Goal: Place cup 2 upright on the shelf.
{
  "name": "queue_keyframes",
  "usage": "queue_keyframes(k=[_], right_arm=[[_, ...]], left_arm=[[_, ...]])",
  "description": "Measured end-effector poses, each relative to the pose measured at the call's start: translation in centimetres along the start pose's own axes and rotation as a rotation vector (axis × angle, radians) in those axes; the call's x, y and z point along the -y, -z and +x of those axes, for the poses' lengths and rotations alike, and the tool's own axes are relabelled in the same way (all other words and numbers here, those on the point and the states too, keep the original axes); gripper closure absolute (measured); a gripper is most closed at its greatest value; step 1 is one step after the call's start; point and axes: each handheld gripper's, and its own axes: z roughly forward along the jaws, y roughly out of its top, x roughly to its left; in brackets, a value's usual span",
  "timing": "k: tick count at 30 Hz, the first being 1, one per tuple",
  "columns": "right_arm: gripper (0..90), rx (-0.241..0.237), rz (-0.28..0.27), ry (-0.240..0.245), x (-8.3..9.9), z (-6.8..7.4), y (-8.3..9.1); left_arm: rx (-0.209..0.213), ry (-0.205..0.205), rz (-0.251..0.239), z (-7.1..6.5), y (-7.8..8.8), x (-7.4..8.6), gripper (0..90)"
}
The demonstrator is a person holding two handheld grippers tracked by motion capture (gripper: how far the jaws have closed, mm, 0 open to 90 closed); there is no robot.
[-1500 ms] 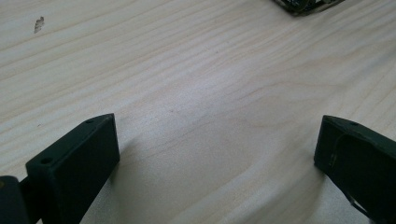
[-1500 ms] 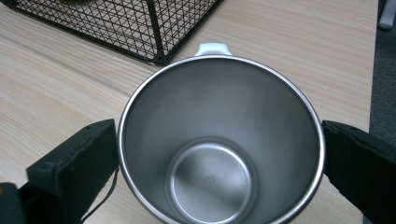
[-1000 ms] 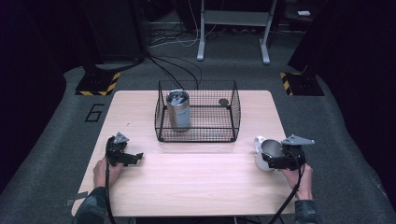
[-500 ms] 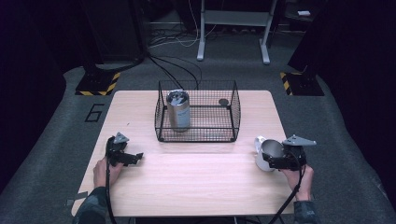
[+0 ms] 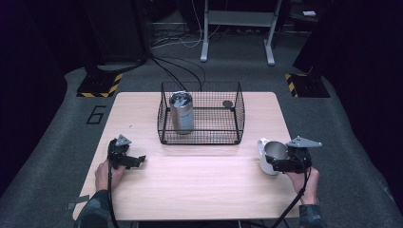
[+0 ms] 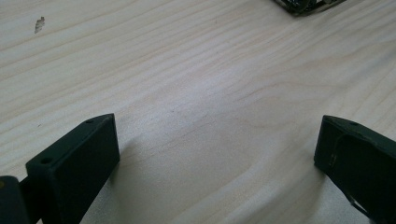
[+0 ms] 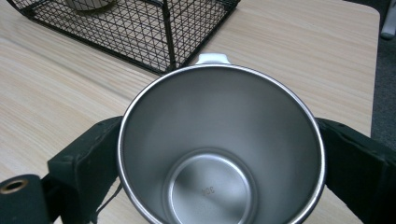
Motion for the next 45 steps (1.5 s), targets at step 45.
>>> queue_keyframes(k=[45], right_arm=[[5.7,-0.169,-0.033,0.09,-4.3,6.2,-0.7]], left_arm=[[-0.004,-0.002,0.0,0.0,0.0,0.0,0.0]])
